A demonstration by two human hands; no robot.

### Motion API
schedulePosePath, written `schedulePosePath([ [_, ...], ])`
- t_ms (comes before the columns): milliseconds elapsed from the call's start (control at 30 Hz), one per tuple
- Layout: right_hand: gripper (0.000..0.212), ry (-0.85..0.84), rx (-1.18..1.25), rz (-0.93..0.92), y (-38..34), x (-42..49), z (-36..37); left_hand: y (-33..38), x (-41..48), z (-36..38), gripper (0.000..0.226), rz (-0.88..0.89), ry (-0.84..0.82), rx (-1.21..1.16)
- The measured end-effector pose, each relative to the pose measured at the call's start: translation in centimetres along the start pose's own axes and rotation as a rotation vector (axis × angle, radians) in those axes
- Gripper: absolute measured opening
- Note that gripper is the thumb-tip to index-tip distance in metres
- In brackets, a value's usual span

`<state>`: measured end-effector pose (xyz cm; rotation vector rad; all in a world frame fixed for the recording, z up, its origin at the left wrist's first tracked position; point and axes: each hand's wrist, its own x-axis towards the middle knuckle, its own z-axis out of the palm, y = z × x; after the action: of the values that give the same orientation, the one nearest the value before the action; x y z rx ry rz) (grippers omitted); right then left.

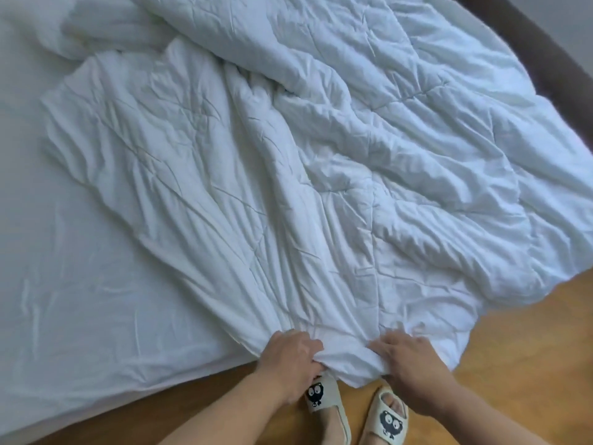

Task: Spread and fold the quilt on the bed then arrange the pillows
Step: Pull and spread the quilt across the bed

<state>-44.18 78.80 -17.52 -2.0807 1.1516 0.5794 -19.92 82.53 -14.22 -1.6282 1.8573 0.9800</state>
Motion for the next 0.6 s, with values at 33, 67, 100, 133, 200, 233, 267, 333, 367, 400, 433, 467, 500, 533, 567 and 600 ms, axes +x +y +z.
schedulePosePath([
  [33, 0.047, 0.002, -0.005, 0.011, -0.4, -0.2, -0.4, -0.4, -0.3, -0.4, 0.044, 0.003, -0.001, -0.009],
  [67, 0.049, 0.005, -0.008, 0.023, -0.9, -0.2, -0.9, -1.0, -0.6, -1.0, 0.053, 0.012, -0.002, -0.016],
  [100, 0.054, 0.008, -0.006, 0.029, -1.5, -0.2, -1.4, -1.8, -0.9, -1.7, 0.062, 0.028, 0.012, -0.020],
  [133, 0.059, 0.015, 0.007, 0.022, -2.4, -0.1, -2.0, -3.0, -1.3, -2.6, 0.068, 0.040, 0.043, -0.021],
  [200, 0.066, 0.048, 0.070, -0.015, -4.6, 0.6, -3.3, -6.4, -2.0, -4.7, 0.073, 0.030, 0.132, 0.004],
  [233, 0.067, 0.071, 0.109, -0.040, -6.0, 1.3, -4.1, -8.7, -2.5, -5.9, 0.073, -0.007, 0.181, 0.028],
  [267, 0.068, 0.093, 0.143, -0.064, -7.5, 2.1, -4.9, -11.2, -2.9, -6.9, 0.073, -0.062, 0.226, 0.058],
  [333, 0.068, 0.134, 0.195, -0.103, -10.9, 4.0, -6.1, -16.4, -3.5, -8.6, 0.073, -0.197, 0.298, 0.137],
  [367, 0.069, 0.152, 0.214, -0.120, -12.8, 5.2, -6.6, -19.1, -3.8, -9.4, 0.074, -0.258, 0.325, 0.169],
  [400, 0.071, 0.169, 0.229, -0.136, -14.7, 6.4, -7.0, -21.8, -3.9, -10.3, 0.075, -0.307, 0.344, 0.192],
  [433, 0.073, 0.189, 0.247, -0.151, -16.7, 7.8, -7.3, -24.3, -3.8, -11.2, 0.077, -0.338, 0.351, 0.213],
  [467, 0.076, 0.210, 0.267, -0.161, -18.7, 9.2, -7.7, -26.5, -3.5, -12.3, 0.080, -0.347, 0.347, 0.253],
  [500, 0.079, 0.226, 0.287, -0.161, -20.6, 10.7, -7.9, -28.4, -3.1, -13.4, 0.084, -0.342, 0.334, 0.305],
  [533, 0.083, 0.235, 0.302, -0.149, -22.4, 12.2, -8.1, -30.0, -2.5, -14.4, 0.089, -0.328, 0.315, 0.354],
  [567, 0.087, 0.246, 0.310, -0.129, -24.2, 13.7, -8.3, -31.2, -2.0, -15.4, 0.093, -0.306, 0.308, 0.386],
  [600, 0.091, 0.260, 0.315, -0.098, -25.8, 15.2, -8.4, -32.3, -1.2, -16.3, 0.097, -0.279, 0.317, 0.405],
])
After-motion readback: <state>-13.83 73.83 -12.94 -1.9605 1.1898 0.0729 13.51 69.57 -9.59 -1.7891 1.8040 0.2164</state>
